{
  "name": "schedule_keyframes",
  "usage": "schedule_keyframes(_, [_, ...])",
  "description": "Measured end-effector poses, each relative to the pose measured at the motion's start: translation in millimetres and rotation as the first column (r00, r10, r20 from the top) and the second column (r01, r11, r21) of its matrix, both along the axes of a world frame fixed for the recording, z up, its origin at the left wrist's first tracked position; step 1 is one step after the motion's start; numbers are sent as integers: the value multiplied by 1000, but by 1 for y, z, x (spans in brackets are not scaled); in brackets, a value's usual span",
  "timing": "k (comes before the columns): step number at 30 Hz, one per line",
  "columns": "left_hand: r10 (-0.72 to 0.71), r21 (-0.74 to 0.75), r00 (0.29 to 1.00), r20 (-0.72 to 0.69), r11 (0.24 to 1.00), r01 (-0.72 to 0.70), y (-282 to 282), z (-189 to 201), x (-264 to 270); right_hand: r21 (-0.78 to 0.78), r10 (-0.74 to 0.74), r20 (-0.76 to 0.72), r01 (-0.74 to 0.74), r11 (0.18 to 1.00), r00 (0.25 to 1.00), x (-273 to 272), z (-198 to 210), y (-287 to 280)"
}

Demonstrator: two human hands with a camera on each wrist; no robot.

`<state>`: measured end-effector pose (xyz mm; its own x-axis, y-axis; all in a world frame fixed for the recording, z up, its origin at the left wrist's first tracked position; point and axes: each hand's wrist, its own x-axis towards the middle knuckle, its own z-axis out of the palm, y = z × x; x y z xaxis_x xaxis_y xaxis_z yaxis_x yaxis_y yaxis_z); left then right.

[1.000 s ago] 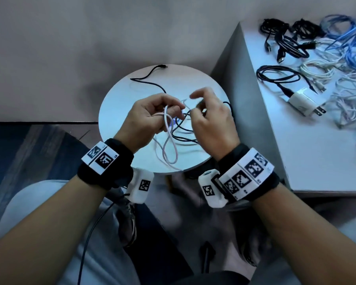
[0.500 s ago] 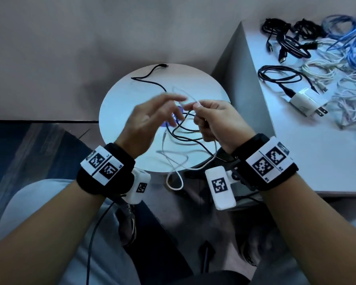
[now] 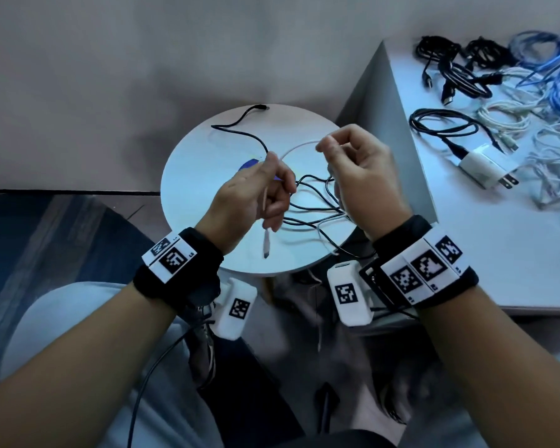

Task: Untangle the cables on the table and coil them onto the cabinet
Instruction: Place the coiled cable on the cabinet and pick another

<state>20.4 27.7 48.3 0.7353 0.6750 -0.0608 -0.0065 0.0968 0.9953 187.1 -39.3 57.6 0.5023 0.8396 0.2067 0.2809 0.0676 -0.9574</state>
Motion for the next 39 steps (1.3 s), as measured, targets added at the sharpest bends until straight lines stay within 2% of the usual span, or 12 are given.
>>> schedule_keyframes(5, [-75,-192,993,86,977,90,-1,-2,-1,28,-111,-88,114,993,990,2,2,0])
schedule_keyframes(10, [-45,-218,984,171,973,82,-2,3,-3,-96,-161,-4,160,982,987,11,-7,5])
schedule_keyframes(13, [45,-243,971,233,970,13,3,5,-3,-344,57,186,11,939,981,6,-19,3])
schedule_keyframes(15, [120,-259,964,238,964,-56,10,4,-5,-464,258,245,-120,877,935,-8,-21,-4])
schedule_keyframes(20, [288,-362,922,260,914,-184,24,-2,-11,-488,509,248,-348,801,824,-33,-8,-14])
schedule_keyframes(22, [300,-271,935,188,931,-244,26,-4,-11,-478,524,168,-396,784,835,-30,-1,-15])
schedule_keyframes(24, [287,-19,957,33,958,-286,25,-5,-9,-398,496,44,-440,805,867,-24,7,-16])
schedule_keyframes(26, [211,202,972,-98,961,-188,21,-1,-8,-268,426,-32,-419,868,904,-18,9,-14])
schedule_keyframes(27, [144,229,981,-134,967,-110,18,1,-8,-191,389,-57,-392,900,920,-16,9,-13])
schedule_keyframes(31, [-85,94,990,-114,991,96,10,7,-8,-17,220,-96,-223,975,971,-12,-2,-7])
schedule_keyframes(34, [-146,-75,989,-16,987,145,10,6,-9,-79,143,126,-134,988,982,-12,-10,-4])
schedule_keyframes(39, [-172,-286,980,100,938,194,10,7,-12,-151,307,-95,-318,936,947,-21,-10,-5])
